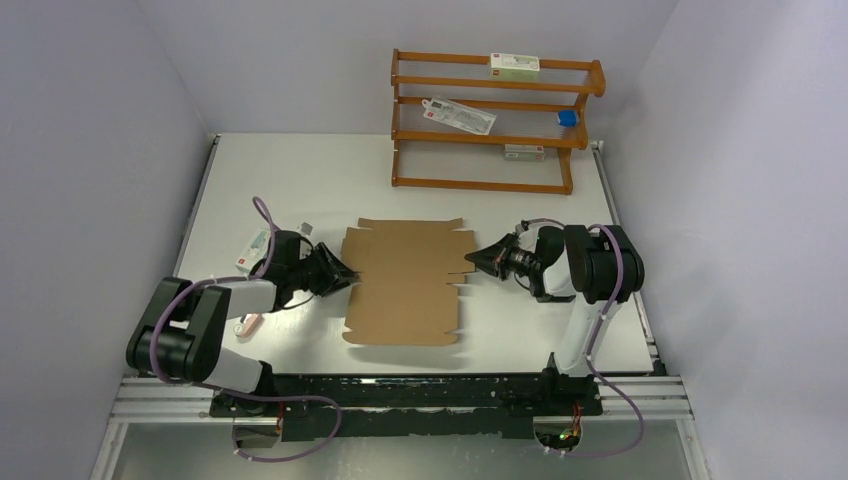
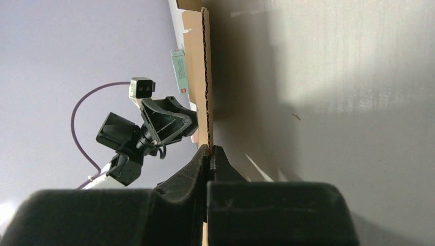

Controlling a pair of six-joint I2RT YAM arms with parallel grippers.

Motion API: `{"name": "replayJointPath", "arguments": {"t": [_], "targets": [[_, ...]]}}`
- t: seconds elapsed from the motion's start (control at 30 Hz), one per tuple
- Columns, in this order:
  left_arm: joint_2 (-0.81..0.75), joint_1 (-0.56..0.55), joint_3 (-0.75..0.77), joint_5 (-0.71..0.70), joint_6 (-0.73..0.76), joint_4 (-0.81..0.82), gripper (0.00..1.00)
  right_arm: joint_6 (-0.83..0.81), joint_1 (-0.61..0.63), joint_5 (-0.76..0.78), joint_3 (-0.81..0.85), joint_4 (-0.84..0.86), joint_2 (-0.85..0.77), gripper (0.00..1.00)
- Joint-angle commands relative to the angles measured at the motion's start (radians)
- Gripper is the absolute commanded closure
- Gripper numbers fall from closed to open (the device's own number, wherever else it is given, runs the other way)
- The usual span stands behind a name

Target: Fold the paper box

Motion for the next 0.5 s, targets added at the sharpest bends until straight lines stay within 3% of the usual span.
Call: {"name": "replayJointPath", "arguments": {"t": [0.0,0.23,0.47], "targets": [[0.041,0.010,0.007,0.031,-0.021,0.079,0.58,-0.032,-0.002,-0.007,0.016,-0.036,-0.027,1.00],[0.060,0.010,0.013,0.035,-0.016,0.099,0.67,-0.116,-0.001,0.018,0.038,-0.161,-0.068,1.00],[0.003,0.008,0.016,0.002,0.027,0.057,0.75,-0.275,0.006,0.085,0.087,-0.393,-0.142,1.00]]}}
